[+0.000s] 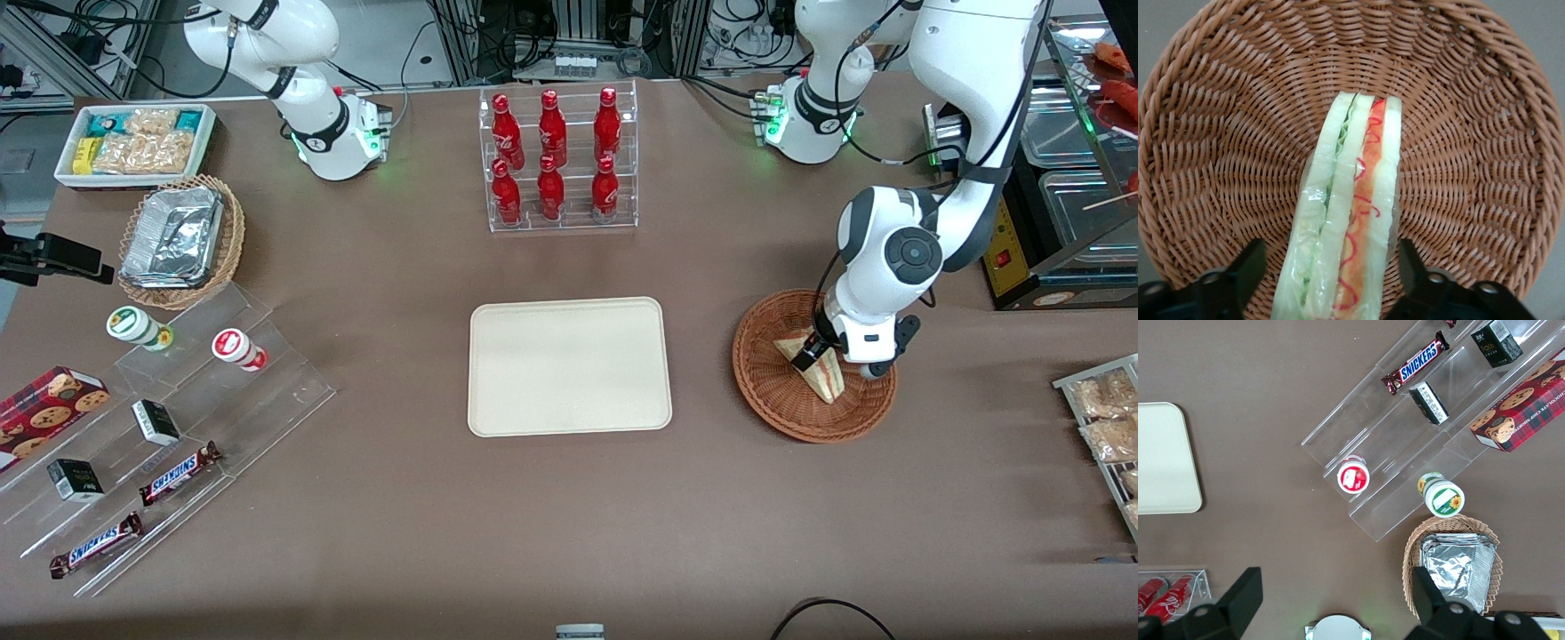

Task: Place sandwich from basket to tray
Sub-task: 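Lower the left gripper and close it on the wrapped sandwich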

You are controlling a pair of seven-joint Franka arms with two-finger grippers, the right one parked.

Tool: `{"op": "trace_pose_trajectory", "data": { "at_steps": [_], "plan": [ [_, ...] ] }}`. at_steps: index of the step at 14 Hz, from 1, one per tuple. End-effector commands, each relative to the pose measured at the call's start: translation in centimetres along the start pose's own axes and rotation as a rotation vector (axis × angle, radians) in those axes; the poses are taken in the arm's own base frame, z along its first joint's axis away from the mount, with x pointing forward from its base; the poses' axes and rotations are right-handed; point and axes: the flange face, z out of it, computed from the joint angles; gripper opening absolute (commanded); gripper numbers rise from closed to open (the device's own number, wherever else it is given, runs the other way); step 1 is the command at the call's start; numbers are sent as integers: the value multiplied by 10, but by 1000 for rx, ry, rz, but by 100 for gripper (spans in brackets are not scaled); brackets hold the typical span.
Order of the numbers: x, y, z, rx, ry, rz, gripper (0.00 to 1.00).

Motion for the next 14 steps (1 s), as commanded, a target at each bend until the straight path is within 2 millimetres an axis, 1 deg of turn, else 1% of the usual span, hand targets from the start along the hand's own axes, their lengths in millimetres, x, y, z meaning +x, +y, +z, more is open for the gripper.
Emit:
{"op": "trace_pose_trajectory", "data": {
  "at_steps": [1,3,5,7,9,10,11,13,14],
  "plan": [
    [-10,2,-1,41,-13,62,0],
    [-5,6,-17,58,-24,128,0],
    [3,18,-39,84,-40,151,0],
    [13,32,-66,100,-54,208,0],
    [17,44,-84,94,-55,270,0],
    [14,53,-89,83,-48,313,0],
    [4,64,-94,73,-40,366,0],
    [-16,85,-88,73,-44,471,0],
    [-30,98,-86,72,-43,515,0]
  ]
}}
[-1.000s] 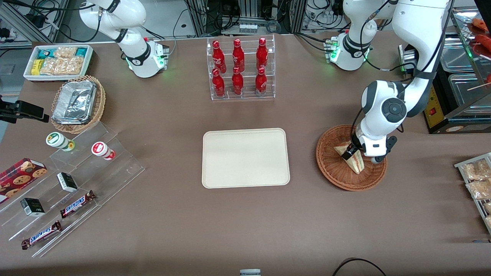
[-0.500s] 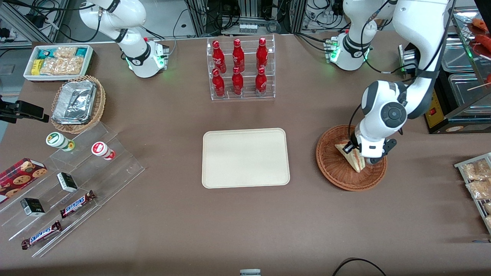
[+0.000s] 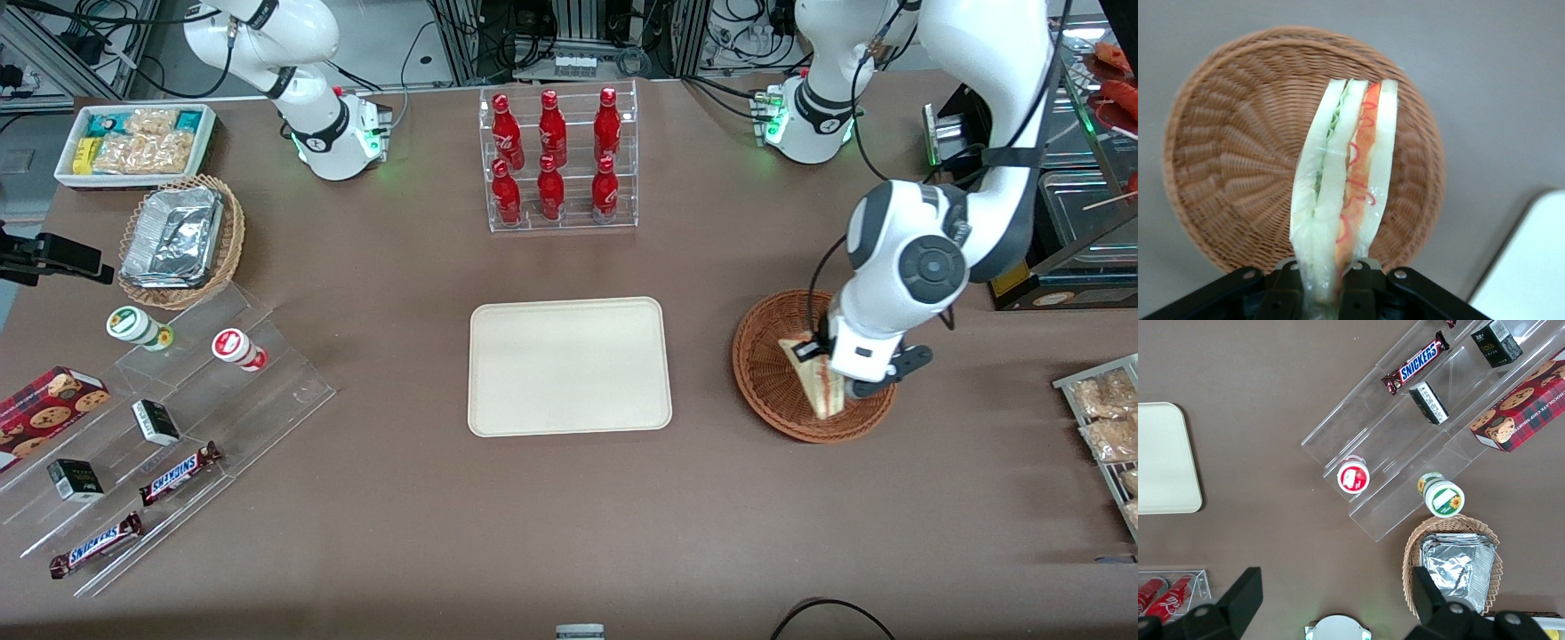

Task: Place sandwich from basket to tray
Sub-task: 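Lift the sandwich and carry it over the cream tray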

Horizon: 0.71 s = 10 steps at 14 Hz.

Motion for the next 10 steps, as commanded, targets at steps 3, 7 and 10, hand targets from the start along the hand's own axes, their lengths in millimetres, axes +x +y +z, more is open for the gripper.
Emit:
{"op": "trace_pose_trajectory", "data": {
  "at_steps": [3,7,10],
  "plan": [
    [-21,85,11,6,5,280,0],
    [-59,161,21,-4,2,379,0],
    [-84,206,23,-14,9,332,0]
  ]
}}
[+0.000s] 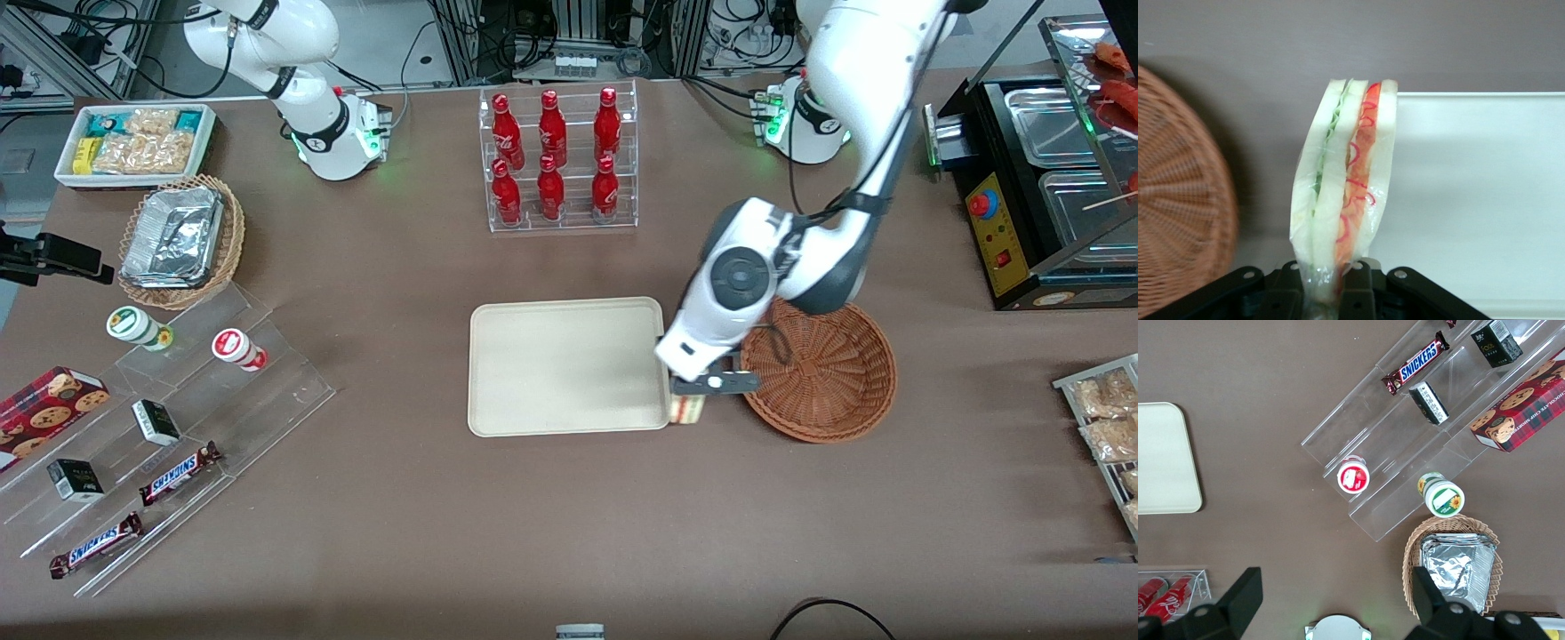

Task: Place sandwich from basket to tray
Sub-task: 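Lift the sandwich and carry it over the cream tray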

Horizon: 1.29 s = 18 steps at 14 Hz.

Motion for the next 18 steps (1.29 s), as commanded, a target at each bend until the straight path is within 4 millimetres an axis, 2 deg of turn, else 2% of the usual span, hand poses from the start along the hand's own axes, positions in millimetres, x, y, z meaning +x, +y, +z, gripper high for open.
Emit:
{"op": "trace_pose_trajectory", "data": {
  "at_steps": [1,4,7,9,15,18],
  "plan": [
    [0,46,-1,1,-2,-35,0],
    [-17,91,19,3,-7,-72,0],
    [-28,131,28,-8,2,-157,0],
    [-36,151,37,-13,2,-171,0],
    [-45,192,56,45,-48,-233,0],
    [-48,196,65,48,-53,-246,0]
  ]
}}
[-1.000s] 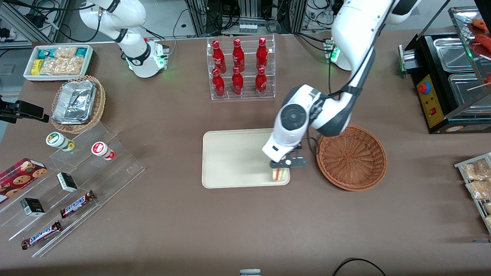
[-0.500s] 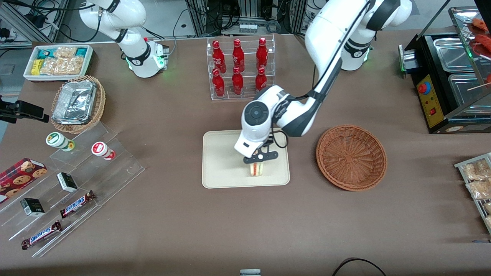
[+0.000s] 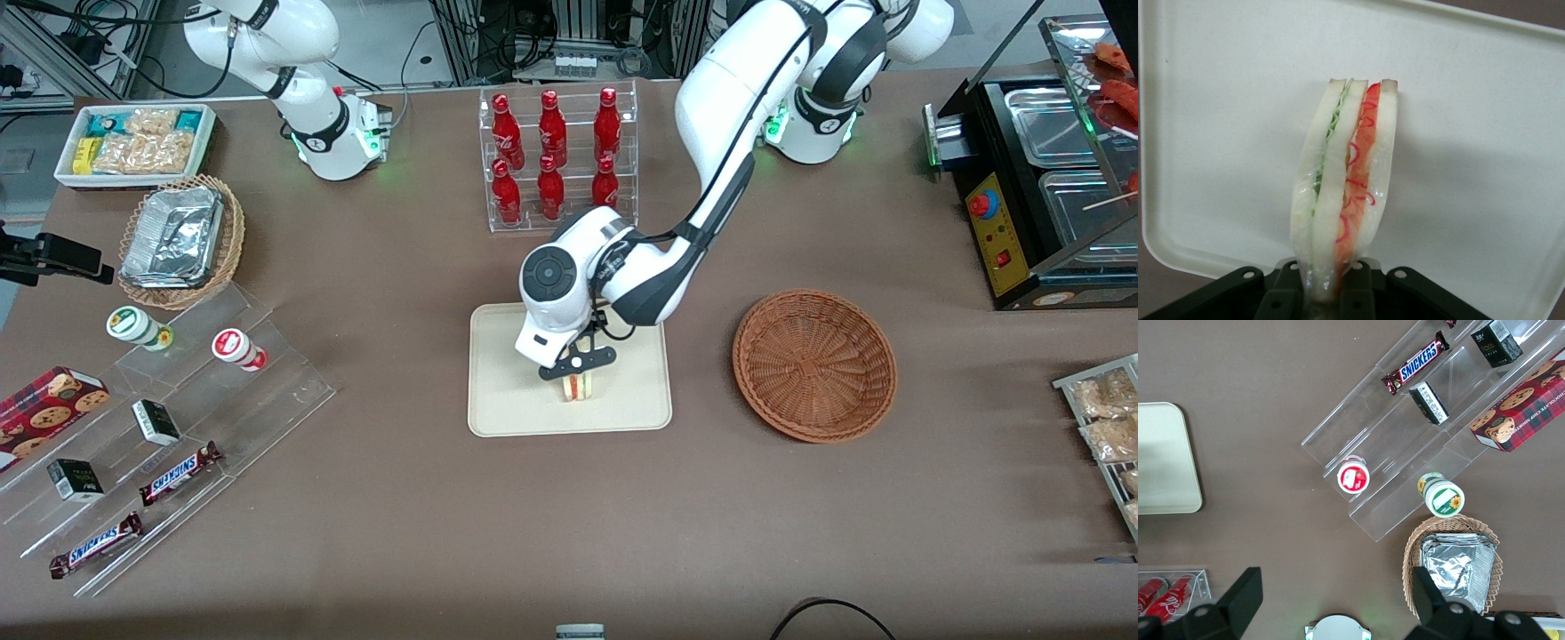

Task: Place sandwich from basket to tray
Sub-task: 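Lower the sandwich onto the tray and open the left gripper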

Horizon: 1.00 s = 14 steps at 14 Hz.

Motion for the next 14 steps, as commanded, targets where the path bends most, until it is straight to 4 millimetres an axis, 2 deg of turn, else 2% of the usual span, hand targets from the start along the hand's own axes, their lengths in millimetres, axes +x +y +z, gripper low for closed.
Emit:
{"op": "trace_pose_trajectory", "data": {
  "at_steps": [1,5,6,7,11,12,14],
  "plan": [
    [-3,12,7,4,-2,-30,0],
    [-1,18,12,-15,5,-50,0],
    [2,16,12,-17,4,-56,77],
    [3,16,9,-19,6,-53,100],
    [7,12,-19,-38,21,-48,100],
    [12,7,-34,-46,23,-55,100],
    [8,1,-71,-52,37,-51,100]
  ]
}}
